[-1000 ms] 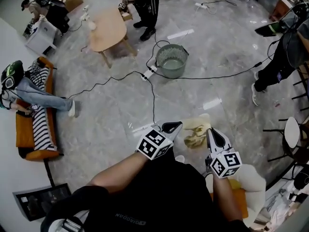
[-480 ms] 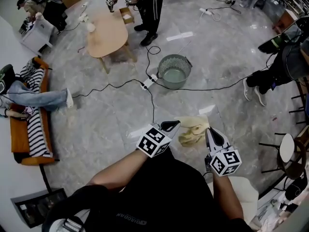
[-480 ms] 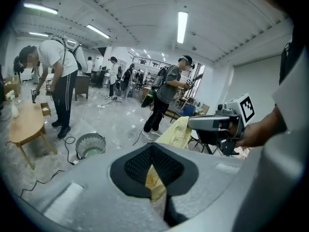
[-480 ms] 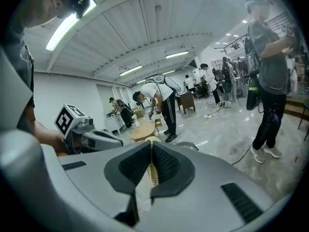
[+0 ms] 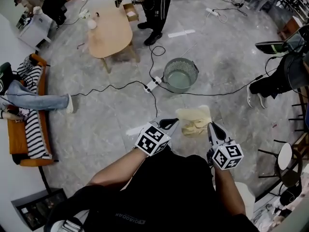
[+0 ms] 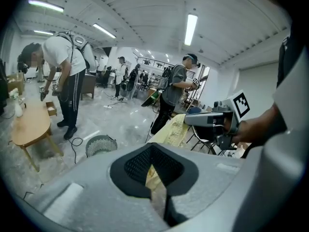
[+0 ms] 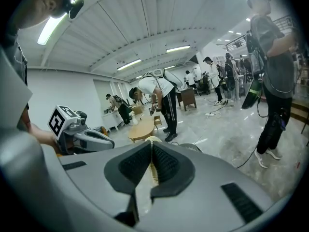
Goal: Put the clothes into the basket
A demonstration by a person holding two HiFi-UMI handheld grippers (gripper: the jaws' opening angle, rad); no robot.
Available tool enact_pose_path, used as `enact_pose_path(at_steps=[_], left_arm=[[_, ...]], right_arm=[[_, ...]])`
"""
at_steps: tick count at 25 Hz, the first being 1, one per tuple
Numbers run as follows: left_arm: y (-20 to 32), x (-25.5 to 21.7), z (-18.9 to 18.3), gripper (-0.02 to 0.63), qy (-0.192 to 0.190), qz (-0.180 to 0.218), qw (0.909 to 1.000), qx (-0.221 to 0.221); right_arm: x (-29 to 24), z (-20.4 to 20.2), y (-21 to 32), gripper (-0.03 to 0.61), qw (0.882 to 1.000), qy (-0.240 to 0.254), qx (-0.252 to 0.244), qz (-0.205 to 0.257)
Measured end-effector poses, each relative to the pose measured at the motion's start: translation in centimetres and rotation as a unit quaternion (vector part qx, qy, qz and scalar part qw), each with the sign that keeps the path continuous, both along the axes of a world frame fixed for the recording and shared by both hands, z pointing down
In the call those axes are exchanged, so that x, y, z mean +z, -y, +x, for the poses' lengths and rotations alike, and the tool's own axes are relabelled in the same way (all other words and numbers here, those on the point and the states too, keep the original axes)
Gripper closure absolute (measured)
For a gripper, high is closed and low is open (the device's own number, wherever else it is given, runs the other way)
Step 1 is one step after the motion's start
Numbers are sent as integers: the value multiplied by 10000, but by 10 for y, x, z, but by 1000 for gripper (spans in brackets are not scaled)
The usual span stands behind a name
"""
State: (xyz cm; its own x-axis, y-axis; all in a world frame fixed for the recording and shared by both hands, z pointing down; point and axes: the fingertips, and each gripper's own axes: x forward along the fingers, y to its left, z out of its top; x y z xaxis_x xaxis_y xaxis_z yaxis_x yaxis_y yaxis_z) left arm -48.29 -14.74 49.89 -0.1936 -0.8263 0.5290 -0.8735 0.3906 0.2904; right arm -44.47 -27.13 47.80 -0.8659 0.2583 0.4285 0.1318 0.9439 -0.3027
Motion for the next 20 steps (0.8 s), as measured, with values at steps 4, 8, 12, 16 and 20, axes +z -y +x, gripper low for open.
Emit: enact_pose_path(at_steps=[4,8,12,16,20], left_arm=[[-12,4,-23,614,-38,-16,9998,-200],[-19,11,-43,614,-101,-36,9989,-453],[-27,18,-59,614,-113,-43,9974,-710],[-25,19,-81,614,-109,-55,9952,-972],[-19,18,-101,614,-119,-80,9924,-1225]], right_arm=[[3,-35,-3,552,9999,-37,-160,-7],[9,-63,-6,552,9993,-53,-363,-34],[16,-86,-15,552,9979,-89,-647,-30],[17,-112,-14,552,9961,-106,-871,-41],[19,-138,-10,552,9931,-150,-1160,-49]])
